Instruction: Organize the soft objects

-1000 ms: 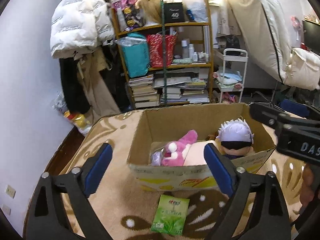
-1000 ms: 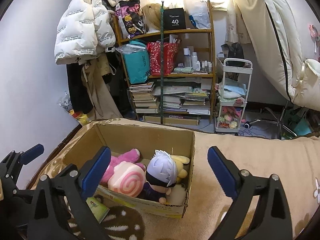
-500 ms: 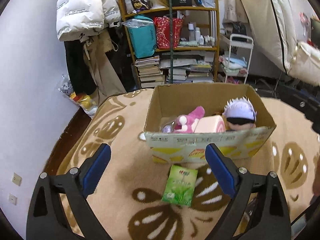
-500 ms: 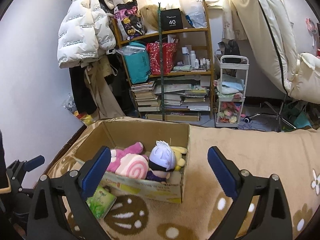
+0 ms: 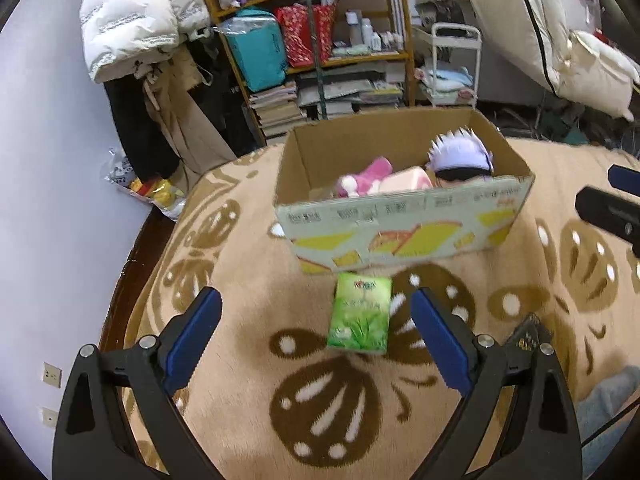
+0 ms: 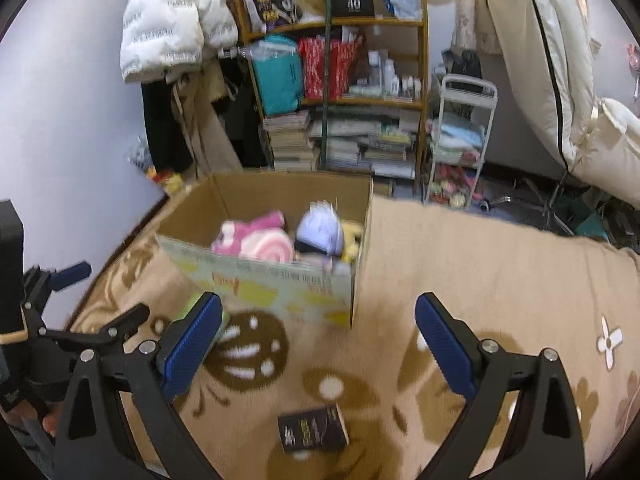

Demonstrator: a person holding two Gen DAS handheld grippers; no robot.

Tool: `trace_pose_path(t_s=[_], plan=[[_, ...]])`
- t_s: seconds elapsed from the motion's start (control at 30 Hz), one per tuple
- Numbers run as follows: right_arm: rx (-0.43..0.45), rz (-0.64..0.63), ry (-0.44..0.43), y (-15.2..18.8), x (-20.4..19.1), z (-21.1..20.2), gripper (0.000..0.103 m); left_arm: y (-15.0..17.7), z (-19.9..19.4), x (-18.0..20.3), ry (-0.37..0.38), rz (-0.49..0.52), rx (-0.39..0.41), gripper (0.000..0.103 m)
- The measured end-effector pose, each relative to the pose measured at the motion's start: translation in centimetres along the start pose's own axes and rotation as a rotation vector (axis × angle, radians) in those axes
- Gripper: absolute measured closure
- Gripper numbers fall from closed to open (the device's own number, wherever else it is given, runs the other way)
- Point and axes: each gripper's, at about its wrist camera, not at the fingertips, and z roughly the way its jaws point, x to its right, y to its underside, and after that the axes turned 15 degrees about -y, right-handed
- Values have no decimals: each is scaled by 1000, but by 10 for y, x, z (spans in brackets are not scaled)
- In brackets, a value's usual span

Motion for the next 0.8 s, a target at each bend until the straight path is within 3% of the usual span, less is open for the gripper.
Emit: trace_pose_path(t_s=[0.5, 0.8], plan=[[-253, 83, 14, 36, 16, 37, 2, 12, 31, 22, 50, 73, -114, 9], [-323, 73, 33, 45, 14, 62, 2, 12, 65, 33, 30, 115, -175, 9]])
